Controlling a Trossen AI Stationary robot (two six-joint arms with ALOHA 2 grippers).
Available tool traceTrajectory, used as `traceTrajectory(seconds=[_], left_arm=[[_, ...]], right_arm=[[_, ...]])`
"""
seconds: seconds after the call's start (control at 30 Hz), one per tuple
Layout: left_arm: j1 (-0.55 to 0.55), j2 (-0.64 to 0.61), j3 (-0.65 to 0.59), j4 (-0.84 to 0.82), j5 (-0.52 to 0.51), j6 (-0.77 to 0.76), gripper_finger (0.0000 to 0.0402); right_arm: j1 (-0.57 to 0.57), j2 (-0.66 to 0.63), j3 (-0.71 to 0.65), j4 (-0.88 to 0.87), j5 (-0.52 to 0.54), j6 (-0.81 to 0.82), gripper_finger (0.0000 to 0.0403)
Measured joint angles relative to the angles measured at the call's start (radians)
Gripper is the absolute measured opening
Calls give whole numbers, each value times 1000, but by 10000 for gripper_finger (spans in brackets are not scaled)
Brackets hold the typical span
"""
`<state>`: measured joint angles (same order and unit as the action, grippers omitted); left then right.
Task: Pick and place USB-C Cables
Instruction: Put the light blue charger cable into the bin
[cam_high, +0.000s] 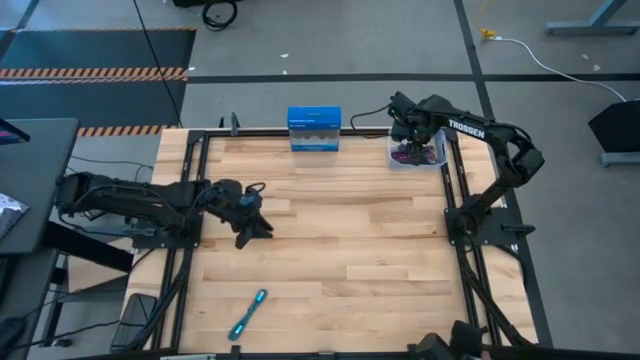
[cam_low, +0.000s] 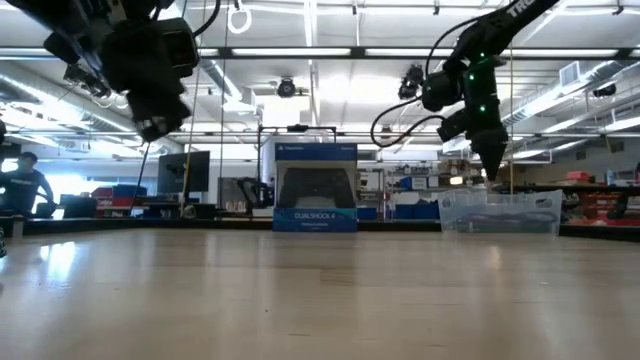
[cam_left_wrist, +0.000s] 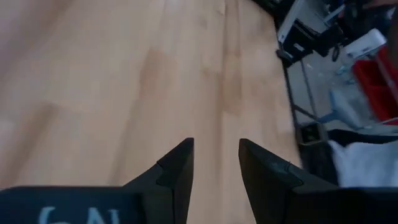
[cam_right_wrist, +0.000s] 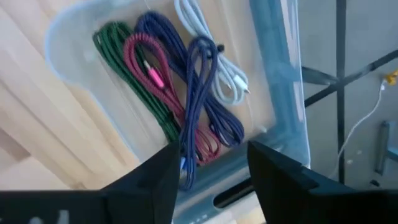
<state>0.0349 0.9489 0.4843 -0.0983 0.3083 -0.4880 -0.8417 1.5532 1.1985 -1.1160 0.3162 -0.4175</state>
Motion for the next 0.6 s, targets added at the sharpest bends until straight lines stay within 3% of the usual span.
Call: traceTrajectory(seconds=[0.37,0.6], left_arm=[[-346,0,0,-117,7,-570,128],[-545,5,0,-215,-196,-813,128]], right_arm=[[2,0,-4,101,-112,2,196],[2,0,-4,108,-176,3,195]])
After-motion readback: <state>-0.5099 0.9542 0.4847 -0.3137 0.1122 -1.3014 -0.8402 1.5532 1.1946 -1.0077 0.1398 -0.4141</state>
